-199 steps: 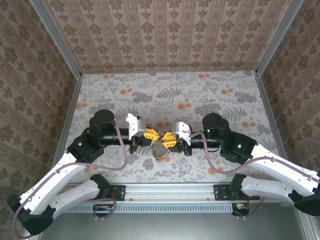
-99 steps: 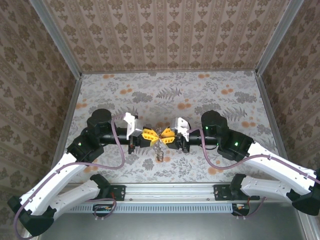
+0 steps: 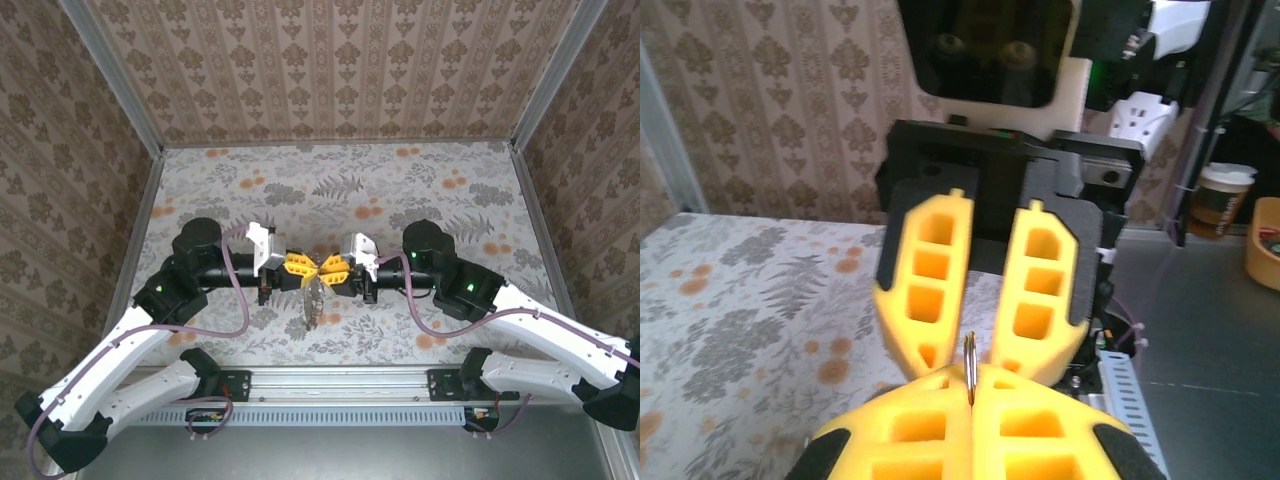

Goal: Put the keys on the keyring

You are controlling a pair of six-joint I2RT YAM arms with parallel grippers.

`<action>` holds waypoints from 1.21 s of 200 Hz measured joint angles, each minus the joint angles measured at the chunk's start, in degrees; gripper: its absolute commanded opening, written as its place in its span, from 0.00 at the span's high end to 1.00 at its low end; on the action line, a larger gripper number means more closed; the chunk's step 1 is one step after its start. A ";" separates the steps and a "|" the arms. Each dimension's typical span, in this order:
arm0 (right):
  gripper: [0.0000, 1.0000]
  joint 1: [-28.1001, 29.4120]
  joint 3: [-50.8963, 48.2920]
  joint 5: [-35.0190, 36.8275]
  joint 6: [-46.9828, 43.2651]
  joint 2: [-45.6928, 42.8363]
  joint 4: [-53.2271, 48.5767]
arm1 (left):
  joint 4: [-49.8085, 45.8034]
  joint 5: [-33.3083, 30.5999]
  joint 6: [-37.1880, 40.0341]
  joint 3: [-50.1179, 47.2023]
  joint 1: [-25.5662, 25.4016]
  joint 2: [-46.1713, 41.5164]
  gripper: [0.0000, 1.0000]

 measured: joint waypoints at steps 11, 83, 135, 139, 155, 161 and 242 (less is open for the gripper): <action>0.65 -0.07 -0.72 0.59 0.24 -0.48 0.00 | -0.59 -1.22 -0.02 0.00 0.17 -0.28 1.00; 0.30 -5.03 -12.28 13.40 4.94 -7.89 0.50 | -8.52 -15.93 -1.66 -7.32 0.28 -5.25 1.00; 0.11 -6.78 -16.31 20.11 6.38 -11.26 2.62 | -10.64 -20.98 -2.29 -8.11 0.28 3.15 1.00; 0.01 -6.88 -16.48 20.39 6.47 -11.39 2.78 | -10.64 -21.20 -2.29 -8.11 0.28 3.87 1.00; 0.00 -7.19 -17.03 21.42 6.71 -11.91 2.93 | -10.58 -22.01 -2.29 -7.98 0.42 8.15 1.00; 0.00 -7.28 -17.29 21.68 6.62 -12.22 3.04 | -10.29 -22.05 -2.27 -7.82 0.57 10.01 1.00; 0.00 -10.43 -22.49 28.24 6.99 -23.39 3.39 | -2.21 -21.77 -2.25 1.81 2.60 38.10 1.00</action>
